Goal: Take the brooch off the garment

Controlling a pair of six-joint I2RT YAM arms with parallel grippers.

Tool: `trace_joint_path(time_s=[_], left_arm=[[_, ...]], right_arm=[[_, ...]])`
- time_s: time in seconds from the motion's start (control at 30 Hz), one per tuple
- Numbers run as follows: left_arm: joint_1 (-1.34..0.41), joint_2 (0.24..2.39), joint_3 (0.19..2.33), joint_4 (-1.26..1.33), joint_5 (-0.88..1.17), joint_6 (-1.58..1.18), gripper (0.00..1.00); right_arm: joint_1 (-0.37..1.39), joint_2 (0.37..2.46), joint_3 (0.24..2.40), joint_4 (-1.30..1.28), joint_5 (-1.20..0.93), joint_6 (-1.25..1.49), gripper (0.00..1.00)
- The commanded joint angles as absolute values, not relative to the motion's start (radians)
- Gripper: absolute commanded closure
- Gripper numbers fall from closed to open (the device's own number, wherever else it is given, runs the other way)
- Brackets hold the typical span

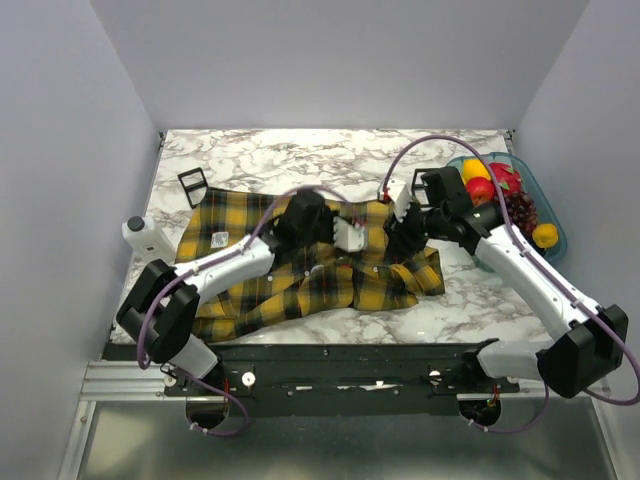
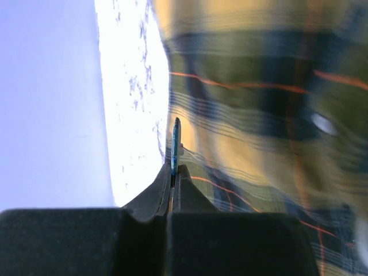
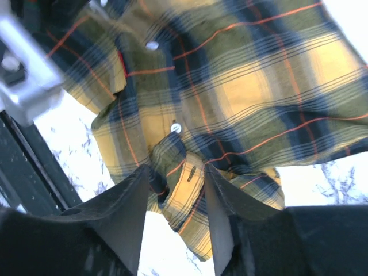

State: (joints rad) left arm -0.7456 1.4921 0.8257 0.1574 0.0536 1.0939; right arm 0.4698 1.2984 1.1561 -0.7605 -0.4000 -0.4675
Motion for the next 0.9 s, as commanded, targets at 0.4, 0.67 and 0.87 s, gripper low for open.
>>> trace_joint_path(time_s=[0.4, 0.67, 0.87], left_arm=[[-0.419, 1.592, 1.654, -0.877, 1.058, 0.336, 1.00], [-0.397, 1.499, 1.586, -0.922, 1.103, 0.362, 1.00], [-0.374, 1.477, 1.548, -0.888, 1.144, 0.319, 1.00]], right_arm=[[0.410, 1.281, 1.377, -0.508, -0.603, -0.259, 0.14], [0.411, 1.391, 1.480, -0.485, -0.911, -0.180, 0.08], [0.440, 1.414, 1.466, -0.440, -0.977, -0.141, 0.15]])
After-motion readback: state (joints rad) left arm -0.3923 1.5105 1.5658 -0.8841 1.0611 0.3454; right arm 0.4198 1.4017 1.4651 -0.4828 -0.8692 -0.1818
